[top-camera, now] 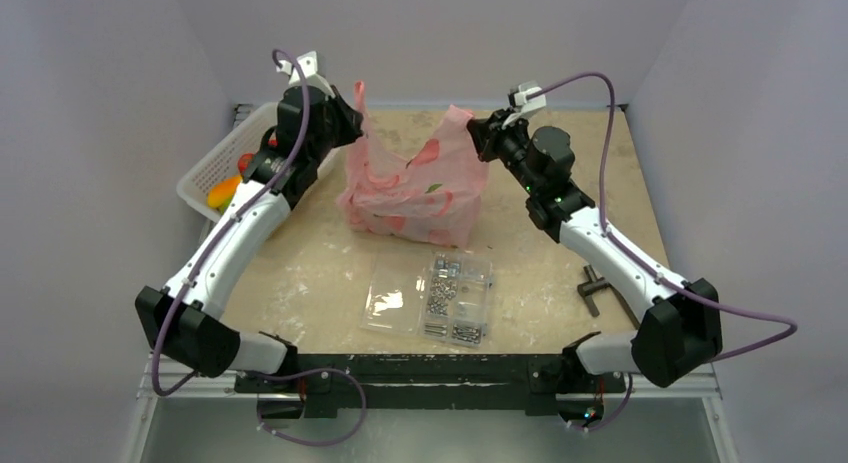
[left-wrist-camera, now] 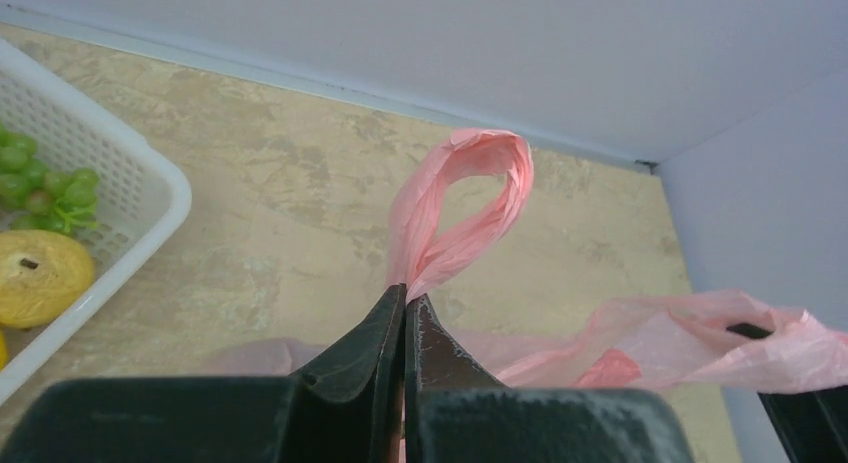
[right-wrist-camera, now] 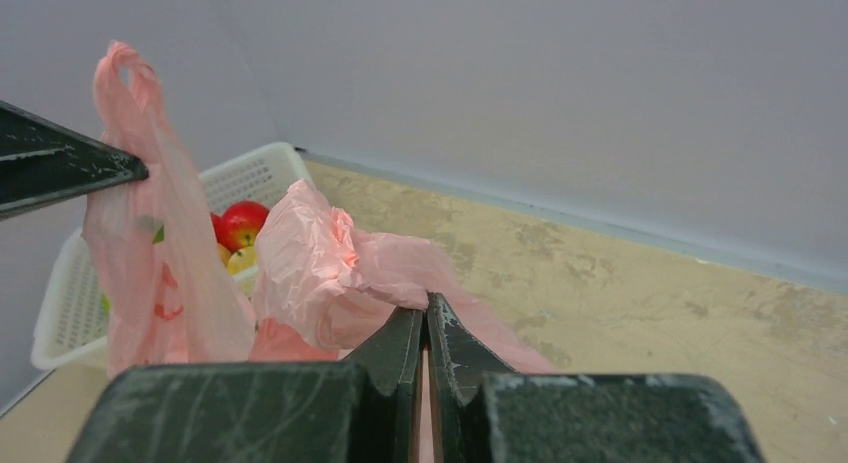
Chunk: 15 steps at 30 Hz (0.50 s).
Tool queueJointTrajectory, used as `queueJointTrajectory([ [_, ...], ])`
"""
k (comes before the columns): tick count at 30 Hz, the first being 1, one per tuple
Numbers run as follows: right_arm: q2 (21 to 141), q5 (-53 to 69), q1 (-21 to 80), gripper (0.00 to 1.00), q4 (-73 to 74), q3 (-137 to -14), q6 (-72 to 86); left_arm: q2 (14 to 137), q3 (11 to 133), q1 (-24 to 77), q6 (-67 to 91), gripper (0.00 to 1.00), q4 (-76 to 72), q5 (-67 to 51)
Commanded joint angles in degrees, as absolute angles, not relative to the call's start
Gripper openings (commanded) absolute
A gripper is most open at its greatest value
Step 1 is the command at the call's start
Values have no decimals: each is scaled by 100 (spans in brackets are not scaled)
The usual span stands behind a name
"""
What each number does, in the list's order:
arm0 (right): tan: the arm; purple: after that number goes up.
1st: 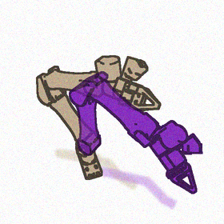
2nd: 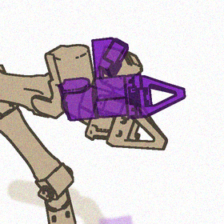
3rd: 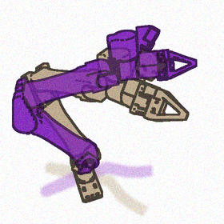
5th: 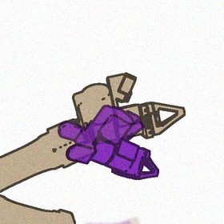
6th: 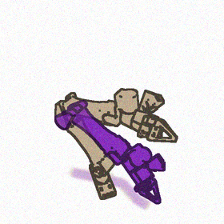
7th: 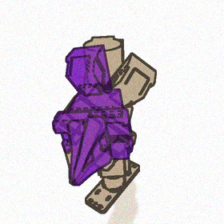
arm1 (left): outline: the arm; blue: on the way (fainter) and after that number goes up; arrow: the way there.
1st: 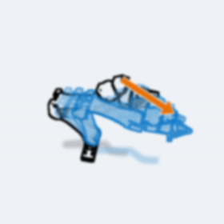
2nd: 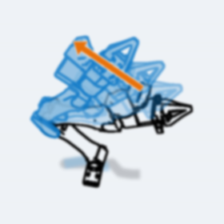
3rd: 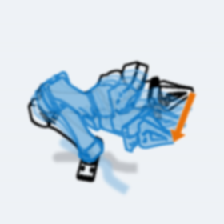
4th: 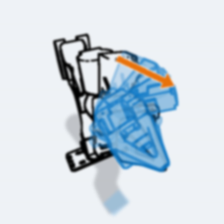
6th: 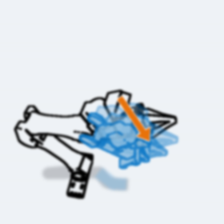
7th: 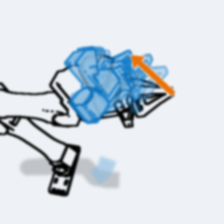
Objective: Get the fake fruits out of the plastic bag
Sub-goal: Adjust the plastic bag at the center of the board.
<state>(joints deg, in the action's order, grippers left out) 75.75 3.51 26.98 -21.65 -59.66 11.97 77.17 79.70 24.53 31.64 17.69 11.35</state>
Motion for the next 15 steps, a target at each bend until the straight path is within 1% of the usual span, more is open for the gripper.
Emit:
queueJointTrajectory([
  [1,7813,115,2397,0,-1743,-6744,1312,8280,9021,1922,4067,0,1779,332],
  [5,8497,869,1827,0,-1381,-7683,1685,8971,10304,1536,4112,0,2081,29],
  [8,8875,737,1746,0,-822,-8533,1450,9443,11234,1257,4063,0,2311,-288],
  [11,9019,477,1674,0,-590,-9032,1284,9968,12164,1061,3924,0,2685,-525],
  [15,9288,627,1660,0,-414,-9758,1262,10370,12717,854,3905,0,2620,-1008],
])
